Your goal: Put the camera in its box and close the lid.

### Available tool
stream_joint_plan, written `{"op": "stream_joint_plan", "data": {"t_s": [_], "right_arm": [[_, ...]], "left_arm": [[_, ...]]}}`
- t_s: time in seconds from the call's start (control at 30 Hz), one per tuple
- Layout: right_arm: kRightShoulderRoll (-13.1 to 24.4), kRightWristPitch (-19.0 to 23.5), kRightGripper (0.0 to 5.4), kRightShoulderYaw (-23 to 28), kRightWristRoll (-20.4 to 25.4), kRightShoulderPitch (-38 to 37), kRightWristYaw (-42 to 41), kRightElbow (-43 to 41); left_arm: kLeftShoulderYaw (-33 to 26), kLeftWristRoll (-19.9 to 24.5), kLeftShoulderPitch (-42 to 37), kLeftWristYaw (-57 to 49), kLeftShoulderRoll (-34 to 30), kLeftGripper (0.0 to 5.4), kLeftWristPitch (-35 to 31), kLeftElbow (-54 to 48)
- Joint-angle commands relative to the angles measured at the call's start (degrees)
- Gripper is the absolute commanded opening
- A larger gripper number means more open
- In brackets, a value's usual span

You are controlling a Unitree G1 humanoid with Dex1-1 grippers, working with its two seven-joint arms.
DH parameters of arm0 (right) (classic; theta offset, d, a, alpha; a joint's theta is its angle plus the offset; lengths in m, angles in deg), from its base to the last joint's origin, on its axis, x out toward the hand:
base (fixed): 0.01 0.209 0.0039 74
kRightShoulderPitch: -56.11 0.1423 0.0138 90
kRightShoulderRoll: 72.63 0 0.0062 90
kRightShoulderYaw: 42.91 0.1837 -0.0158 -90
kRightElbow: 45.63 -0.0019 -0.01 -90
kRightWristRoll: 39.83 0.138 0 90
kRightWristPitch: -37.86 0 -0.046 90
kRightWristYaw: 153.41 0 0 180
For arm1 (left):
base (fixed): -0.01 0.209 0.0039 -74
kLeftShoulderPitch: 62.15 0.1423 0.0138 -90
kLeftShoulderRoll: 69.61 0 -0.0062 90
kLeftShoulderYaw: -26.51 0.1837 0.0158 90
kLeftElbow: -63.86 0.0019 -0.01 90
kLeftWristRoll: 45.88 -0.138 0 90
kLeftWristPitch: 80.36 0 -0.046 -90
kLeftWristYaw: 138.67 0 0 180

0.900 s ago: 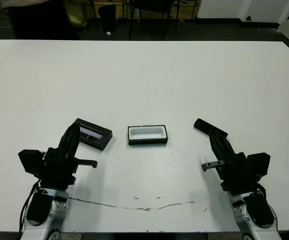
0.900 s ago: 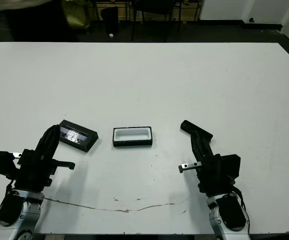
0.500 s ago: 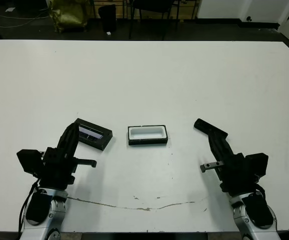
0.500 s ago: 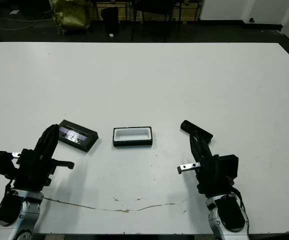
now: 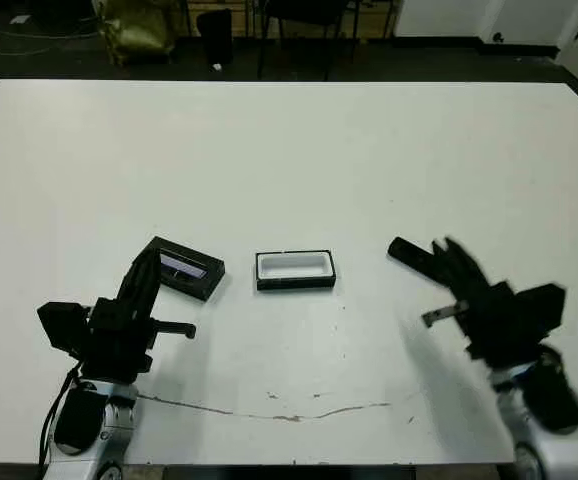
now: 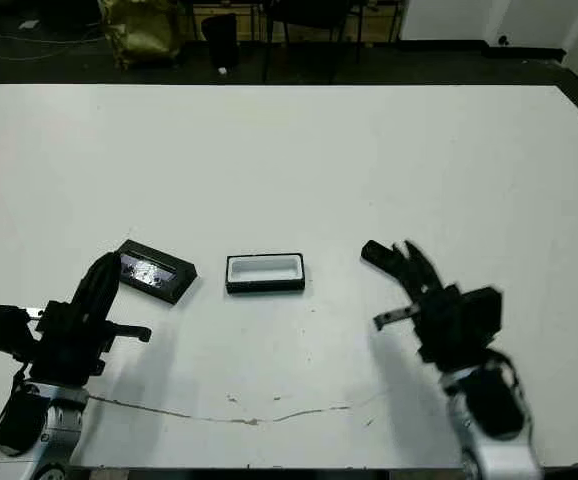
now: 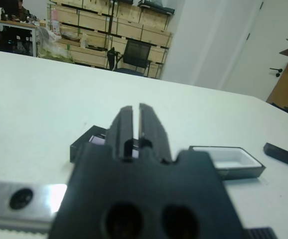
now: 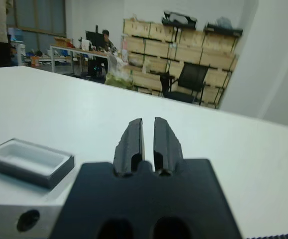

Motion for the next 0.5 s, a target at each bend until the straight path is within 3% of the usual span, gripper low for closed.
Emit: {"op": "stream_joint_plan", "data": {"t_s": [0.03,0.17,0.27,0.5], "right_arm": [[4.8,4.7,0.00,2.1,1.2,3.1,-2.3,0.6],[11.0,8.4,0.00,3.0,1.4,8.1,-6.5,2.5],[15.4,8.7,0.10,2.3,1.2,11.7,-11.5,6.4],[24.5,7.5,1.43,-3.6,-2.8,19.6,-24.1,15.7]], "left_arm": [[-0.1,0.2,0.8,-0.3,-0.2,0.02,-1.0,0.0],[0.1,0.0,0.7,-0.5,-0.3,0.02,-1.5,-0.3],[0.2,0.0,0.7,-0.7,-0.3,0.01,-1.8,-0.6],[0.2,-0.1,0.6,-0.7,-0.2,0.00,-1.6,-0.4]]}}
